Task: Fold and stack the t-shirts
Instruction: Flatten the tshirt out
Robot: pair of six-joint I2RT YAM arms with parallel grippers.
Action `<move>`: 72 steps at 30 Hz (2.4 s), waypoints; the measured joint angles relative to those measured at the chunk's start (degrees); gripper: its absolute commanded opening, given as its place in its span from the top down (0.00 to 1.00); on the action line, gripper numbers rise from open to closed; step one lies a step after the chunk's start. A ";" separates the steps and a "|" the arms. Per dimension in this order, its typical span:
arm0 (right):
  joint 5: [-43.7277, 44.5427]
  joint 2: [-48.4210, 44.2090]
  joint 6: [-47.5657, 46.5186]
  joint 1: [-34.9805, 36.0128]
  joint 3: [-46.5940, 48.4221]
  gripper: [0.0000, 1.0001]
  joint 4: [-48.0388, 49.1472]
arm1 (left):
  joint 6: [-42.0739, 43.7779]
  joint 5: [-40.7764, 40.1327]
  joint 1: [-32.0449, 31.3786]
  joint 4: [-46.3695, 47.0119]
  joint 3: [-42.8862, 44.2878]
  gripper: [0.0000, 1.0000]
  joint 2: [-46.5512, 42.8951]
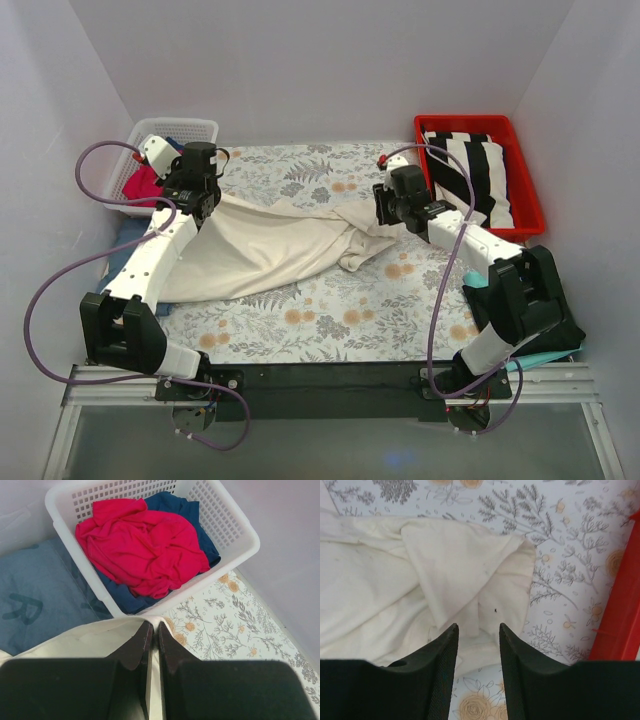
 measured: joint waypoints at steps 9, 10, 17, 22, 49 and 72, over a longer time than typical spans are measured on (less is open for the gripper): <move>-4.07 0.55 1.79 0.26 -7.41 0.61 1.95 | -0.39 1.90 0.22 -0.02 0.00 1.00 0.00; -4.31 0.90 1.75 0.39 -7.41 0.61 2.25 | -0.42 2.05 0.26 -0.02 -0.02 1.00 0.00; -2.67 2.89 -1.66 3.69 -7.41 0.62 3.67 | -0.96 3.15 0.87 -0.02 -0.35 1.00 0.00; 2.62 4.07 -6.60 6.56 -7.69 0.62 3.76 | -1.16 4.00 1.53 -0.04 -1.33 1.00 -0.04; 19.30 6.19 -19.93 13.09 -9.99 0.63 7.85 | -1.51 7.96 3.37 0.00 -2.27 1.00 -0.07; 22.58 12.72 -23.76 14.80 -8.55 0.65 13.44 | -1.92 9.31 4.11 0.00 -3.19 1.00 -0.07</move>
